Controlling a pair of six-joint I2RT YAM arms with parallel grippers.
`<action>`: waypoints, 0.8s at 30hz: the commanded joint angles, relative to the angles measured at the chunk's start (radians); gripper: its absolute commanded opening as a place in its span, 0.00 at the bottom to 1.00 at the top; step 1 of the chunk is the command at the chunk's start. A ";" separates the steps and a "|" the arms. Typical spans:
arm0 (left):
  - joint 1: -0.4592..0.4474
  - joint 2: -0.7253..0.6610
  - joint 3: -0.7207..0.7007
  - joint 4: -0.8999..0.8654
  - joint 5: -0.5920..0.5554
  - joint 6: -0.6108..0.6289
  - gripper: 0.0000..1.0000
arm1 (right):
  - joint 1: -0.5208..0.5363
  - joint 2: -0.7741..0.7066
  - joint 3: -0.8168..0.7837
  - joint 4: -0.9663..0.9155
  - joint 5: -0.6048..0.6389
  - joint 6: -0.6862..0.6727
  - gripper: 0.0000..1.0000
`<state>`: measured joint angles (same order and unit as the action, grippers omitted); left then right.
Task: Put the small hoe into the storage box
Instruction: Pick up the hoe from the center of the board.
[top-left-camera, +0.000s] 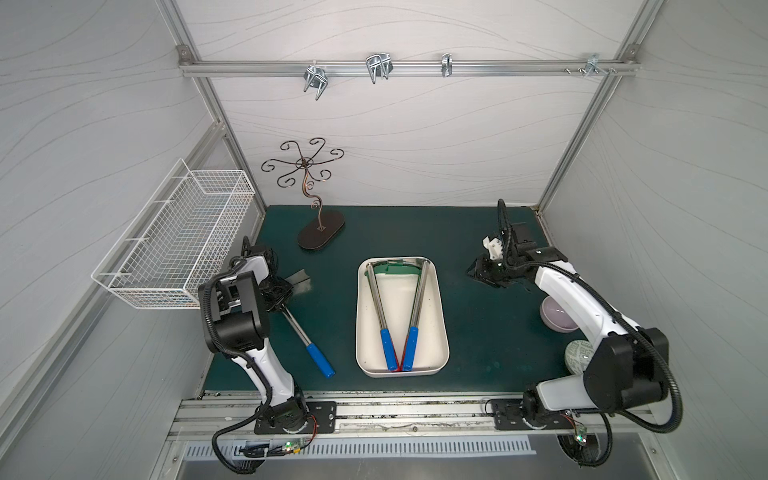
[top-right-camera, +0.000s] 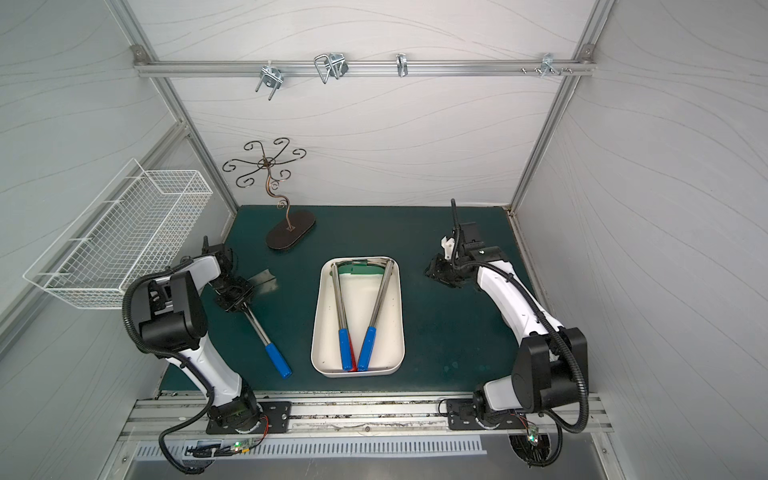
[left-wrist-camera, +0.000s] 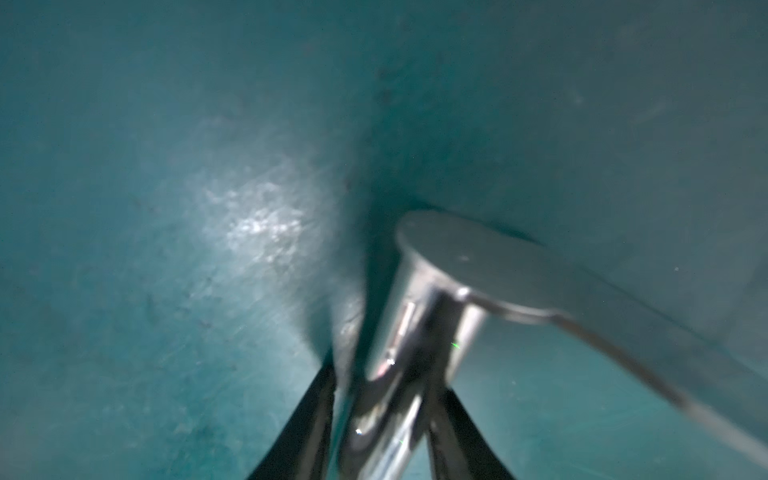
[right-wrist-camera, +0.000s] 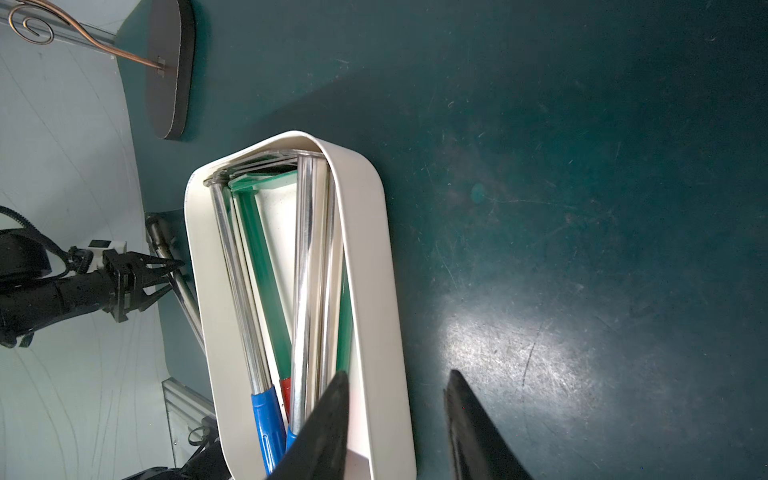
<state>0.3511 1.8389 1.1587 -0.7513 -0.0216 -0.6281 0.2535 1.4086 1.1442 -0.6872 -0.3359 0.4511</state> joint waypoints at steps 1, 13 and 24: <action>0.006 0.028 0.013 0.006 0.018 0.002 0.36 | -0.005 -0.031 -0.007 -0.004 -0.018 -0.020 0.40; 0.005 -0.084 0.004 -0.021 0.094 0.020 0.13 | -0.004 -0.057 -0.006 -0.008 -0.037 -0.005 0.40; -0.028 -0.204 0.067 -0.182 0.130 0.086 0.00 | 0.027 -0.065 0.009 -0.018 -0.036 0.012 0.40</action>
<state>0.3294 1.6672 1.1652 -0.8562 0.0803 -0.5720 0.2653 1.3708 1.1431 -0.6880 -0.3622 0.4568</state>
